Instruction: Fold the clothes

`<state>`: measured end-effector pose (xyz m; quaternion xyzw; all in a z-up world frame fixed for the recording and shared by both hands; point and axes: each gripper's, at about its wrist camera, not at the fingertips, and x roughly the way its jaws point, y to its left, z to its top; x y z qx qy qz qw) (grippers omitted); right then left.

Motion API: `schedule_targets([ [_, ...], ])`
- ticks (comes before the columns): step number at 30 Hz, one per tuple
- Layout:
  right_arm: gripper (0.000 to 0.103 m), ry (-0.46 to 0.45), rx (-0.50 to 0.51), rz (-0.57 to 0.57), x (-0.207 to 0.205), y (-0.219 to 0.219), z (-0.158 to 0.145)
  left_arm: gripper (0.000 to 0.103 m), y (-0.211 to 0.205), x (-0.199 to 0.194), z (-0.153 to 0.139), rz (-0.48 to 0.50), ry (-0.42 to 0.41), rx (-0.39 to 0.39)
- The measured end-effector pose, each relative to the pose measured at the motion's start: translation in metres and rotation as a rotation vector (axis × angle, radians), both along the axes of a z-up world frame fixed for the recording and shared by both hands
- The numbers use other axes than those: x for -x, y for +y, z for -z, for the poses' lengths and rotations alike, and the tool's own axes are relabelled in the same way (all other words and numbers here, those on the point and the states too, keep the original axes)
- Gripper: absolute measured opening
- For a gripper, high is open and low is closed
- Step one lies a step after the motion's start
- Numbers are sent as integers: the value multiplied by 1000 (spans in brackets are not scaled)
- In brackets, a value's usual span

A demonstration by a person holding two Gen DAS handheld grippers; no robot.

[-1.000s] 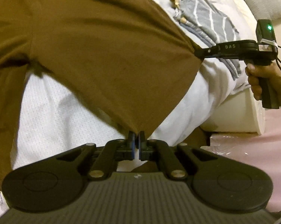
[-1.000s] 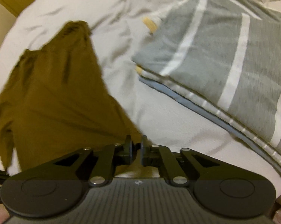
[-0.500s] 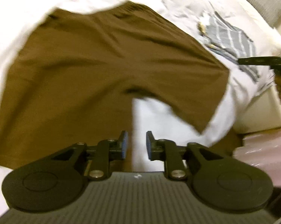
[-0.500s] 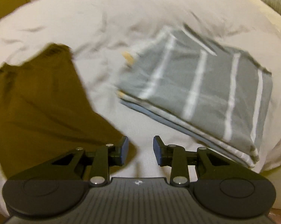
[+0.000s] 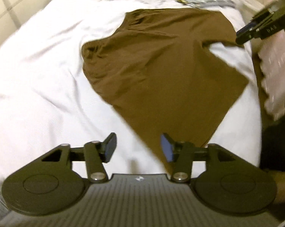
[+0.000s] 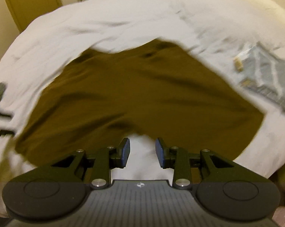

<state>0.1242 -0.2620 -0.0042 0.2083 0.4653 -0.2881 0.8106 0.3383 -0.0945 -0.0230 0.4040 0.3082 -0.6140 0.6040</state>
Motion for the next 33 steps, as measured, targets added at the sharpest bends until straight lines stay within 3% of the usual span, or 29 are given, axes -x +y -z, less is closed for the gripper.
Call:
schedule_targets([
  [4,33,27,-9,-99,-53,70,2,52,15,-27,3,107,-43,10],
  [9,35,65,32,-167,-108,120,18,55,18,-46,14,257,-130,3],
  [11,38,70,57,-200,-127,140,27,55,14,-58,19,314,-150,-15],
  [13,49,72,81,-233,-144,160,36,55,10,-69,25,371,-169,-32],
  [18,54,78,135,-340,-191,207,60,55,-6,-96,37,478,-214,-28],
  [21,56,104,142,-342,-211,218,74,55,-16,-105,42,529,-225,-30],
  [26,32,126,143,-285,-210,208,68,55,-24,-106,48,644,-261,-14],
  [29,4,139,144,-251,-209,202,64,55,-32,-104,52,695,-286,3],
  [33,3,156,145,-205,-208,194,59,55,-48,-99,58,810,-378,37],
])
